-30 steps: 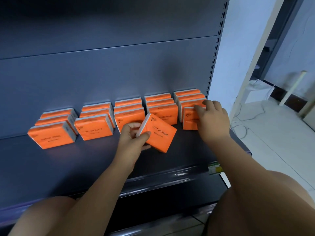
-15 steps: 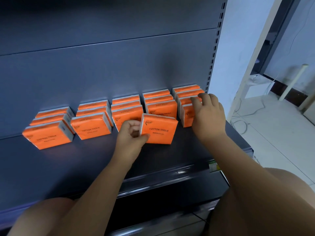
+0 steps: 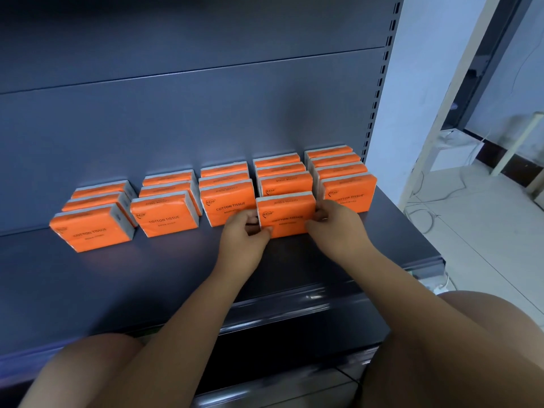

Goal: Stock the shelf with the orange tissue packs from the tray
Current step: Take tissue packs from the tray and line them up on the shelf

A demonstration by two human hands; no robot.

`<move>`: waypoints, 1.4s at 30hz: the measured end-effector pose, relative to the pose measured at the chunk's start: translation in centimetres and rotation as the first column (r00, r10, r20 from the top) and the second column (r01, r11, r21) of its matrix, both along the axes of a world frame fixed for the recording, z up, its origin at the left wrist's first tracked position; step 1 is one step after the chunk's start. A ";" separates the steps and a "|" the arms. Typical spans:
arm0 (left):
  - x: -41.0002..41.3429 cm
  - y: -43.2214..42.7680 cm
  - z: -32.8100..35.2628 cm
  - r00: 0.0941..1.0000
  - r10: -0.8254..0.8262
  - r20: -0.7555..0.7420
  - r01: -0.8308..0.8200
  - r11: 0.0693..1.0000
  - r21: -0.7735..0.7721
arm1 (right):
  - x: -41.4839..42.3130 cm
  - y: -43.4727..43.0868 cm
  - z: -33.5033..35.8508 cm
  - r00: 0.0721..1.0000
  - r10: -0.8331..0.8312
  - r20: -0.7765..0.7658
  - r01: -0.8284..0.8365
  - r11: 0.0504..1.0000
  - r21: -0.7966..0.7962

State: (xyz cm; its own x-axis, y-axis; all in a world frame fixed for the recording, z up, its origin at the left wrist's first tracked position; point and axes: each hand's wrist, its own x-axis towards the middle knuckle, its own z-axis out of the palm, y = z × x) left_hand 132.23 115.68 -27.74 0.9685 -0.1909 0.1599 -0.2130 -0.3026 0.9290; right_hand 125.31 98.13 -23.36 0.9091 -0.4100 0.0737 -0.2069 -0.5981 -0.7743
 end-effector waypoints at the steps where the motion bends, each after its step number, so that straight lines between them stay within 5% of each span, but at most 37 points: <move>1: -0.1 -0.1 0.2 0.998 -0.024 -0.057 0.022 0.999 -0.039 | 0.0 0.0 0.0 1.000 -0.007 0.001 0.007 1.000 0.020; 11: -0.4 -0.4 1.3 0.974 -0.057 -0.221 0.011 0.979 -0.202 | 1.3 0.1 -0.2 1.000 -0.014 0.023 0.009 0.978 0.209; 22: -0.8 -0.5 2.2 0.970 -0.050 -0.238 0.011 0.987 -0.163 | 1.4 -0.2 0.4 0.998 -0.022 -0.055 0.029 0.993 0.117; 26: -2.0 0.1 3.1 0.995 0.023 -0.096 -0.020 0.999 0.030 | 0.5 0.4 1.2 0.987 -0.121 -0.105 0.119 0.993 -0.017; 32: -4.8 3.6 4.9 0.930 -0.011 0.368 -0.164 0.882 0.442 | -1.8 3.0 2.6 0.995 0.008 0.096 0.008 0.986 -0.165; 42: -8.9 14.2 7.6 0.796 0.165 0.582 -0.513 0.693 0.506 | -2.0 14.6 4.1 0.847 0.419 0.328 -0.338 0.900 -0.276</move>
State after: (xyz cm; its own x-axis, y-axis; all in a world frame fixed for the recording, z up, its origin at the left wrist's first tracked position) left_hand 123.37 129.86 -20.11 0.8180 -0.0849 0.5690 -0.3118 -0.8966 0.3145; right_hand 123.28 112.74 -19.30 0.8783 0.0207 0.4776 0.3445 -0.7201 -0.6023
